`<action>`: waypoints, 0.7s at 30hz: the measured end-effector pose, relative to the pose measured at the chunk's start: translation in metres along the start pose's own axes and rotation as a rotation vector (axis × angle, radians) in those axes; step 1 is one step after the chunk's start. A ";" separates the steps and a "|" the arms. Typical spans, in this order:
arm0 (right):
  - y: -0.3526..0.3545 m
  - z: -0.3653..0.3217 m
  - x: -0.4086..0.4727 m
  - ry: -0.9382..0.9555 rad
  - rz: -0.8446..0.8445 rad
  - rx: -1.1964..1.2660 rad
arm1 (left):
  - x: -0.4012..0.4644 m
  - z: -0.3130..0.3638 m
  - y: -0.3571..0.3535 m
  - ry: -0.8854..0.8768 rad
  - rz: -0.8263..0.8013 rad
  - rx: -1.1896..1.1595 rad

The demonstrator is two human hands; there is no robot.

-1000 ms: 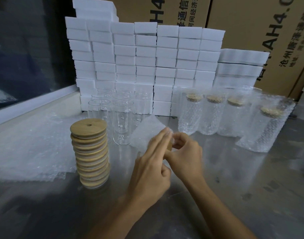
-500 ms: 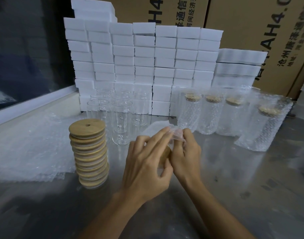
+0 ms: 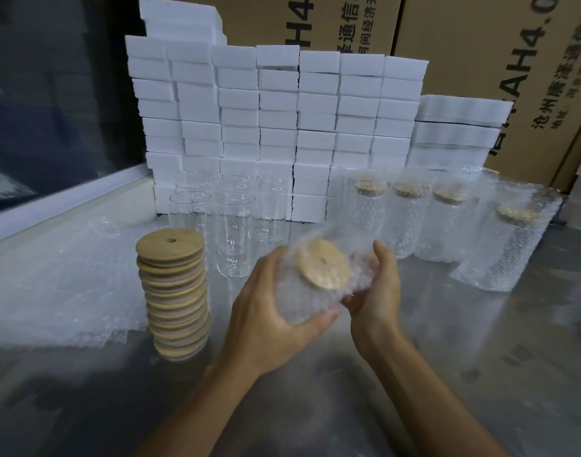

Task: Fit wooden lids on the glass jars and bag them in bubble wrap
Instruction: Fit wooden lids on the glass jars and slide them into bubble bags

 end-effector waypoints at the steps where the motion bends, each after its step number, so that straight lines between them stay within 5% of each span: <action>1: -0.004 0.000 -0.002 0.005 -0.087 0.002 | 0.000 0.000 0.001 0.059 0.030 -0.093; 7: -0.017 0.014 -0.013 0.092 -0.536 -0.418 | 0.001 -0.001 0.000 0.224 0.102 -0.409; 11: -0.020 0.017 -0.026 -0.014 -0.737 -0.296 | 0.004 -0.002 -0.002 0.265 0.063 -0.480; 21: -0.018 -0.013 -0.017 0.115 -0.419 -0.096 | -0.005 0.014 -0.020 0.176 -0.129 -0.384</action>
Point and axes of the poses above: each hand's wrist, its own x-axis towards the middle knuckle, its own y-axis out of the back of the hand, z = x × y, the point moved 4 cm from there along x, towards the middle knuckle, and after that the axes turned 5 degrees about z, right-handed, at the moved point
